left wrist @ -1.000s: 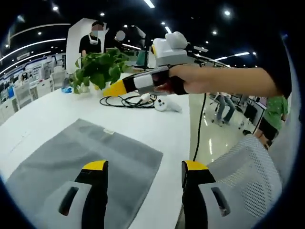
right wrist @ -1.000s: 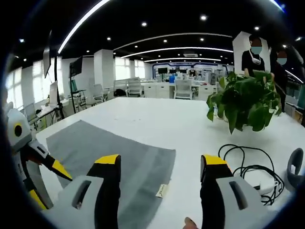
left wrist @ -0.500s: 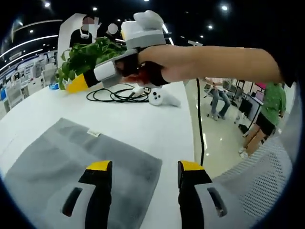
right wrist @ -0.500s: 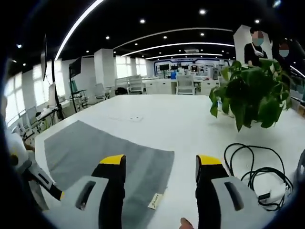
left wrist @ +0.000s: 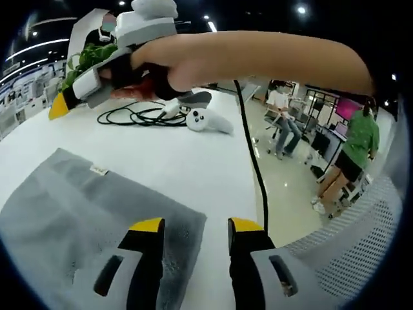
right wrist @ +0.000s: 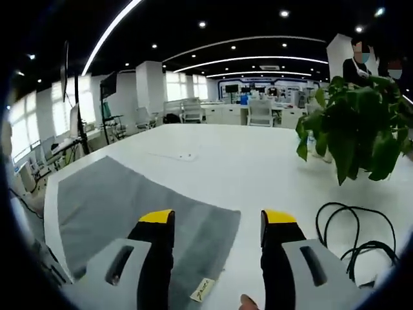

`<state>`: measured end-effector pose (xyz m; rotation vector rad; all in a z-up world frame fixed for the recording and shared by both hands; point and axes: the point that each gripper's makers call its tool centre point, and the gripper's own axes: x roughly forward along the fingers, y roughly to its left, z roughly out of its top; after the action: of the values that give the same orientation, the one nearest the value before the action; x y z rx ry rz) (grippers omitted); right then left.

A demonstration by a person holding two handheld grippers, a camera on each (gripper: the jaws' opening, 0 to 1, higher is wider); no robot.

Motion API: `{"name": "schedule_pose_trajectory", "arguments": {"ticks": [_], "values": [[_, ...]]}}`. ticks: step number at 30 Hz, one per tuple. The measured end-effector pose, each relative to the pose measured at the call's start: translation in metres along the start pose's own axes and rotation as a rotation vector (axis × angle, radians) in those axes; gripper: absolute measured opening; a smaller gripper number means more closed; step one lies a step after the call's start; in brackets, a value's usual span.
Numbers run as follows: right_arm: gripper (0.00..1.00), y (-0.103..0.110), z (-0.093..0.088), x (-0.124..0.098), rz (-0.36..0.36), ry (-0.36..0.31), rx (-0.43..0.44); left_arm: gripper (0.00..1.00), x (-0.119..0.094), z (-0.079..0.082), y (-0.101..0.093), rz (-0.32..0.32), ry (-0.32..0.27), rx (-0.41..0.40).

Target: Fold the towel on the table until its edges align and the towel forms a compact rectangular stack.

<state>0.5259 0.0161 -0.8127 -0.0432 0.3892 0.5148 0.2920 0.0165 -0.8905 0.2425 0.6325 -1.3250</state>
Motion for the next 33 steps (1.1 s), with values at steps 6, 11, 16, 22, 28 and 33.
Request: {"name": "schedule_pose_trajectory", "arguments": {"ticks": [6, 11, 16, 22, 28, 33], "values": [[0.51, -0.003, -0.011, 0.018, 0.026, 0.021, 0.005, 0.31, 0.009, -0.005, 0.000, -0.029, 0.003, -0.002], [0.50, -0.007, -0.016, 0.029, 0.028, 0.026, 0.017, 0.28, 0.014, -0.010, 0.003, -0.033, 0.018, 0.007], [0.50, -0.015, -0.024, 0.038, 0.003, 0.043, 0.024, 0.24, 0.013, -0.007, 0.008, 0.042, 0.025, 0.210], [0.49, -0.021, -0.031, 0.051, -0.012, 0.047, 0.043, 0.23, 0.018, -0.010, 0.002, 0.007, 0.020, 0.176], [0.47, -0.024, -0.040, 0.063, -0.024, 0.067, 0.066, 0.19, 0.020, -0.011, 0.005, 0.019, 0.027, 0.255], [0.39, -0.025, -0.061, 0.073, -0.039, 0.133, 0.058, 0.15, 0.020, -0.011, 0.007, 0.018, 0.029, 0.257]]}}
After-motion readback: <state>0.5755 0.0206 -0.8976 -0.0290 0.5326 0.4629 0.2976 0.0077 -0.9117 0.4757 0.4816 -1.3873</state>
